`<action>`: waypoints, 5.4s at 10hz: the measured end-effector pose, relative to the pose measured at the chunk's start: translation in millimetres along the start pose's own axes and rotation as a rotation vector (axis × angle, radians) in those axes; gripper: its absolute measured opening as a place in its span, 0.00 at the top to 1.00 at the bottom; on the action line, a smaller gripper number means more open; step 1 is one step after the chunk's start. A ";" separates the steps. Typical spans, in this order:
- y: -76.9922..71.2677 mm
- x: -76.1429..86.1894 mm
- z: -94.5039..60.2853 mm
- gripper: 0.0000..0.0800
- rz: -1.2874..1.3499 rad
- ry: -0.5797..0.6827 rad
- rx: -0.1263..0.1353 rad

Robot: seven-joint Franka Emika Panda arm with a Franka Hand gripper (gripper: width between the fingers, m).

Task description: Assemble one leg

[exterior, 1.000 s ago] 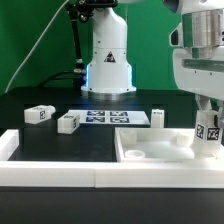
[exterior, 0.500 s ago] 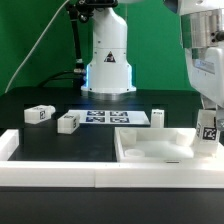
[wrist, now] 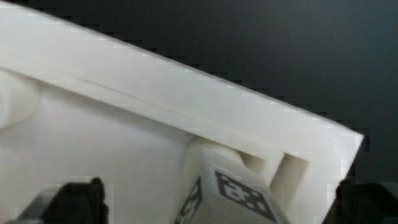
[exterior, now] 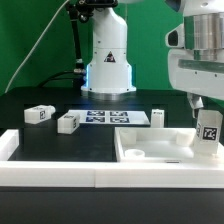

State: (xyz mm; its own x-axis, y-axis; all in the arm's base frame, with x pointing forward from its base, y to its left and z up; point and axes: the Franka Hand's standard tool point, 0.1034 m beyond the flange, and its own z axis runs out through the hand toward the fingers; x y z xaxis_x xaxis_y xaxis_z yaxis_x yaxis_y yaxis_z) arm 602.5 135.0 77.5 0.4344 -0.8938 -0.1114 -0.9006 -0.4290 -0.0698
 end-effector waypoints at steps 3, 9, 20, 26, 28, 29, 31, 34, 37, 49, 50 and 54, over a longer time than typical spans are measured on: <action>1.1 4.9 -1.3 0.19 -0.327 0.009 -0.010; -2.6 9.6 -4.2 0.19 -1.013 0.068 -0.080; -1.2 15.8 -4.9 0.64 -1.156 0.065 -0.086; 0.0 17.5 -3.3 0.64 -0.386 0.083 -0.002; -0.7 16.4 -2.6 0.64 -0.097 0.080 0.021; -1.2 16.1 -2.4 0.64 0.025 0.081 0.033; -1.1 16.1 -2.4 0.64 0.313 0.065 0.048; -0.9 17.4 -2.2 0.64 0.550 0.044 0.062; -1.8 14.1 -1.5 0.34 0.641 0.029 0.066; -2.8 13.3 -4.5 0.19 -0.493 0.075 -0.013; -2.7 14.4 -4.7 0.19 -0.598 0.077 -0.019; -1.0 16.8 -4.6 0.19 -0.978 0.093 -0.062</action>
Offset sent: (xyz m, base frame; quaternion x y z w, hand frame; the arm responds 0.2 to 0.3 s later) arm 0.0046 -0.0046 0.0033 -0.0118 0.0091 -0.2725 0.9620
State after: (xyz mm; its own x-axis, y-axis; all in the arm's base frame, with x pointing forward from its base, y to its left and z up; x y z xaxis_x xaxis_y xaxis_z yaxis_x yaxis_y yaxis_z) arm 610.7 119.9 80.3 0.9880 -0.1470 0.0467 -0.1453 -0.9887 -0.0376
